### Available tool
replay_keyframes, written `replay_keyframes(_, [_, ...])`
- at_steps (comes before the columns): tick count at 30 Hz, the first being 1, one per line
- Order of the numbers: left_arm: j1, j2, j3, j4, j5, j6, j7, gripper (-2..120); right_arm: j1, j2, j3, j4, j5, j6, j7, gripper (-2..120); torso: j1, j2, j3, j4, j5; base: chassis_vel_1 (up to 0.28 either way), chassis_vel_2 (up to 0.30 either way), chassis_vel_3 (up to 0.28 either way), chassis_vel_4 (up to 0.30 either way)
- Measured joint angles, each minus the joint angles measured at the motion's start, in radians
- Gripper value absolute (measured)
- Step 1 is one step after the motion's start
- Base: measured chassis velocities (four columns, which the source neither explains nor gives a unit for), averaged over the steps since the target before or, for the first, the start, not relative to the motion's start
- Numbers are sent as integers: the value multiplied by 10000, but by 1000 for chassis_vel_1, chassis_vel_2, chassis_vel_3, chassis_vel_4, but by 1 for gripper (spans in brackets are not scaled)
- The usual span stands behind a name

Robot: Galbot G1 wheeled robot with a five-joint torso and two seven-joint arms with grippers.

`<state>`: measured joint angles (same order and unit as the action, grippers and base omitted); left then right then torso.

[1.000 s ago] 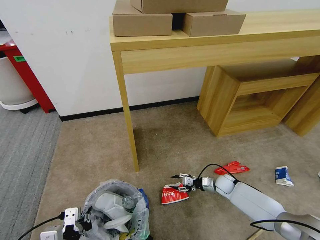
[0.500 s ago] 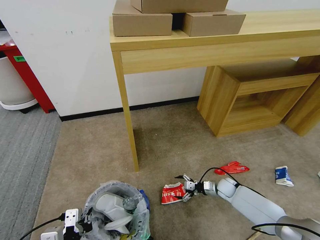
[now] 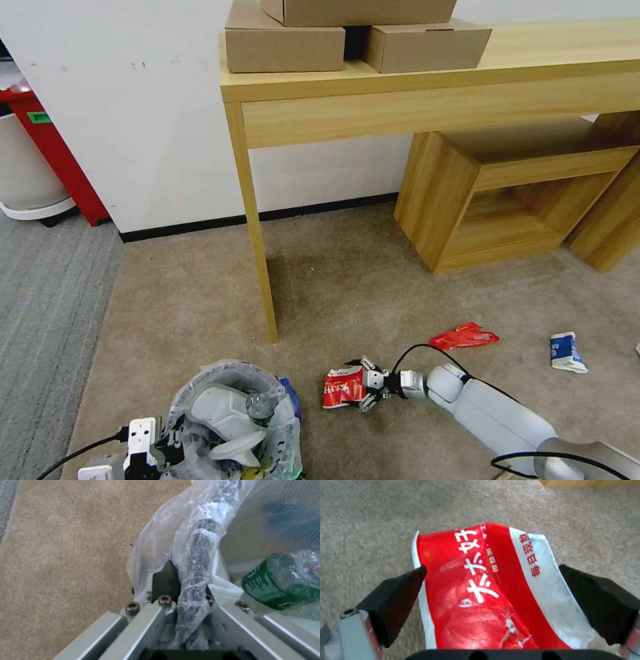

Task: Pick up the trash bin and place the garbage on the floor into it.

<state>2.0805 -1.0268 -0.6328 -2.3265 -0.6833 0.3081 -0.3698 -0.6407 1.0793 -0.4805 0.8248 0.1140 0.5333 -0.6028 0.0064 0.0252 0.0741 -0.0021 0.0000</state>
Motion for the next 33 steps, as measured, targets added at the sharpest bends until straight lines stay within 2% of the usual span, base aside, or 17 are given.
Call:
replay_keyframes(14, [264,-115,-36,-126,282,-42,27,0,16,366,-35,-253,141,110,-176,100,0,0,0,0,1,0,0,0,0])
replay_keyframes(20, [274,-179,40,-62,407,-62,49,0,49,276,-90,-102,262,111,-203,92,0,0,0,0,1,0,0,0,0])
replay_keyframes(22, [267,-203,78,-20,449,-62,60,0,88,132,-168,52,378,108,-204,79,0,0,0,0,-1,0,0,0,0])
replay_keyframes(25, [274,-205,77,-17,461,-64,62,0,102,74,-209,101,418,103,-196,74,0,0,0,0,0,0,0,0,0])
replay_keyframes(26, [302,-204,57,-27,461,-64,62,0,102,31,-229,117,425,103,-190,69,0,0,0,0,1,0,0,0,0])
replay_keyframes(33, [394,-197,-5,-70,484,-76,63,0,41,-92,-231,134,414,103,-181,72,0,0,0,0,1,0,0,0,0])
